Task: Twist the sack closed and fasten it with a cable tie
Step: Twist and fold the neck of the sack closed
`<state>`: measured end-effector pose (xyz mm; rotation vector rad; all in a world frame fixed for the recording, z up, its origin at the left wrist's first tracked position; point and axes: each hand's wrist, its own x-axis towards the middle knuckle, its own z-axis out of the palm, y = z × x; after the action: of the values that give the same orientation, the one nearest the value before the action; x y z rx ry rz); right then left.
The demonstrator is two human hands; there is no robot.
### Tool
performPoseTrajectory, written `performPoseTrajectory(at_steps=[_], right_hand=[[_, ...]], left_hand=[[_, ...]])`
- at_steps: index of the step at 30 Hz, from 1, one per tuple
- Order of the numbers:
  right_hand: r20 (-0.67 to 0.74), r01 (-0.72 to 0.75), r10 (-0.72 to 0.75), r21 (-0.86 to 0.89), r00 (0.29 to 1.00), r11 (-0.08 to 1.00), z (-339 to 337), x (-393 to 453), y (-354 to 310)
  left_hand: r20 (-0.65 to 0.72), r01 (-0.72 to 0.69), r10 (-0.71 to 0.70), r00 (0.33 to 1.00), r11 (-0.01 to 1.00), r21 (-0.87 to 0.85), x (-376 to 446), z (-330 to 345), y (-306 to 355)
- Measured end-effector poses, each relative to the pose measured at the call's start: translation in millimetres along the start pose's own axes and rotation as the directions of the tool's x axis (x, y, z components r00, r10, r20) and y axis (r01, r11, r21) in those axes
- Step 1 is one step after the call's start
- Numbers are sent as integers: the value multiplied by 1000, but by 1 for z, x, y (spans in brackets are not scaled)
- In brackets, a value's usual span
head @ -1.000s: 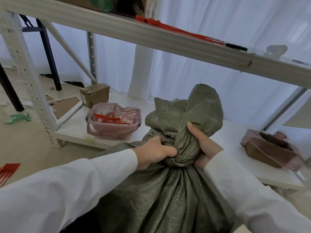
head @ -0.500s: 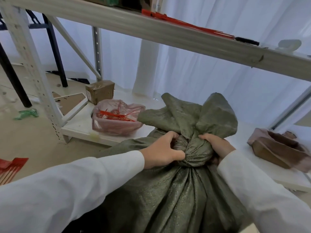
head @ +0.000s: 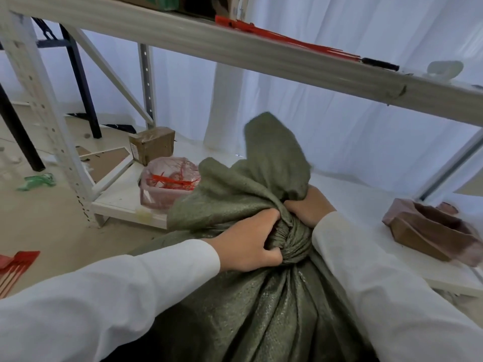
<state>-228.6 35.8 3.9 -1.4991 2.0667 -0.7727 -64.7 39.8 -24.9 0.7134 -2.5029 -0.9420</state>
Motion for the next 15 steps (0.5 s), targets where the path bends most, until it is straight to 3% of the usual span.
performPoseTrajectory(at_steps=[4,7,9,11,12,13,14,15], right_hand=[[285,122,-57,-217,957,969,-1,1,-9],[381,165,-48,-279,923,946,4,1,-14],[396,178,-44,-309,917,934,3,0,-17],[408,112,14,-282,913,953,0,-2,-22],[420,99,24,-266,907,959,10,-2,-23],[399,152,-44,-243,916,958,19,1,-16],[458,266,-133,-238,879,934,19,-2,5],[330,179,-123,-144,936,973,11,-8,8]], left_hand=[[108,-59,34,994,972,228,-2,-10,4],[206,-124,33,978,884,451,-4,-25,5],[144,-236,188,971,815,530,-3,-39,5],[55,-345,395,917,717,605,2,-45,0],[63,-362,429,901,663,655,5,-47,-3],[119,-366,398,910,633,683,8,-46,-5],[186,-354,318,930,634,688,11,-44,-6],[240,-325,219,946,658,679,12,-40,-6]])
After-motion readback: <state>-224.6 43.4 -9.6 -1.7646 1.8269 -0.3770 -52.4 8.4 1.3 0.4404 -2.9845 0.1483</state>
